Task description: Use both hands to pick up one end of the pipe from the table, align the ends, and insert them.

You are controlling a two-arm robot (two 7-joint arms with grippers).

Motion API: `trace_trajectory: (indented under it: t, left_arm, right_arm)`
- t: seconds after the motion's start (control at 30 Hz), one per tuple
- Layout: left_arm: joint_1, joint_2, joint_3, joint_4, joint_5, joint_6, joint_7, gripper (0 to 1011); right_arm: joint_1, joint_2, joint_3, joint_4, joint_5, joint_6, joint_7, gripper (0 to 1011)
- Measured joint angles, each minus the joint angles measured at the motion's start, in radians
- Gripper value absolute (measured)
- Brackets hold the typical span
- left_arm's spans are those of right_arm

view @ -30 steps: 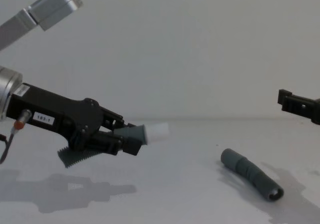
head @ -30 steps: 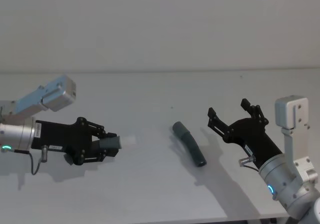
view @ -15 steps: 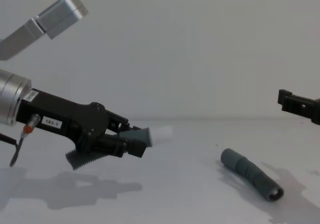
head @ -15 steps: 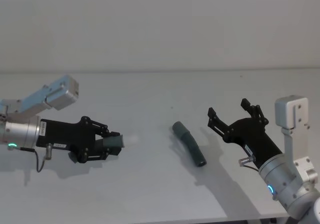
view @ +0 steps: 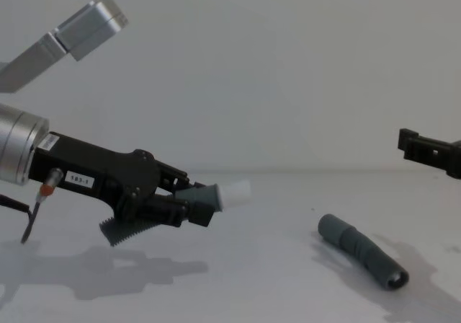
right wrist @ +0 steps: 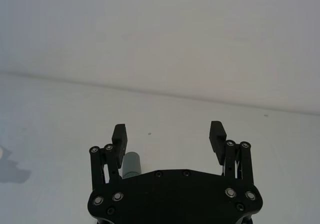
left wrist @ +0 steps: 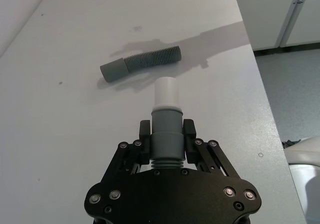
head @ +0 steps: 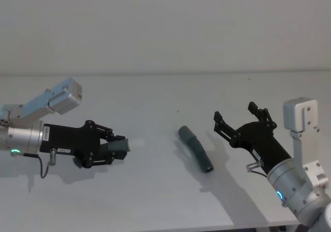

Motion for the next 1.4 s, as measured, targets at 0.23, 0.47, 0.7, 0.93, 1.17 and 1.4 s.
trace_trajectory:
  t: [0.23, 0.47, 0.7, 0.93, 1.17, 1.4]
  left_arm:
    - [-0.001, -0.002, 0.001, 0.005, -0.002, -0.004, 0.003, 354]
    - [-0.001, -0.003, 0.002, 0.007, -0.003, -0.007, 0.005, 354]
    - [-0.001, -0.004, 0.002, 0.009, -0.004, -0.008, 0.006, 354]
    - [-0.001, -0.004, 0.002, 0.010, -0.005, -0.009, 0.007, 354]
    - [-0.001, -0.005, 0.002, 0.010, -0.005, -0.009, 0.007, 355]
    - [-0.001, -0.005, 0.002, 0.011, -0.005, -0.009, 0.007, 354]
  right_arm:
    - [0.004, 0.009, -0.005, -0.026, 0.006, 0.069, 0.014, 1003]
    - [0.009, 0.026, -0.019, -0.058, 0.013, 0.183, 0.033, 1003]
    - [0.027, 0.043, -0.046, -0.067, 0.002, 0.291, 0.039, 1003]
    - [0.056, 0.046, -0.080, -0.045, -0.027, 0.367, 0.040, 1003]
    - [0.093, 0.034, -0.102, -0.007, -0.041, 0.405, 0.048, 1003]
    - [0.138, 0.018, -0.122, 0.039, -0.056, 0.434, 0.060, 1003]
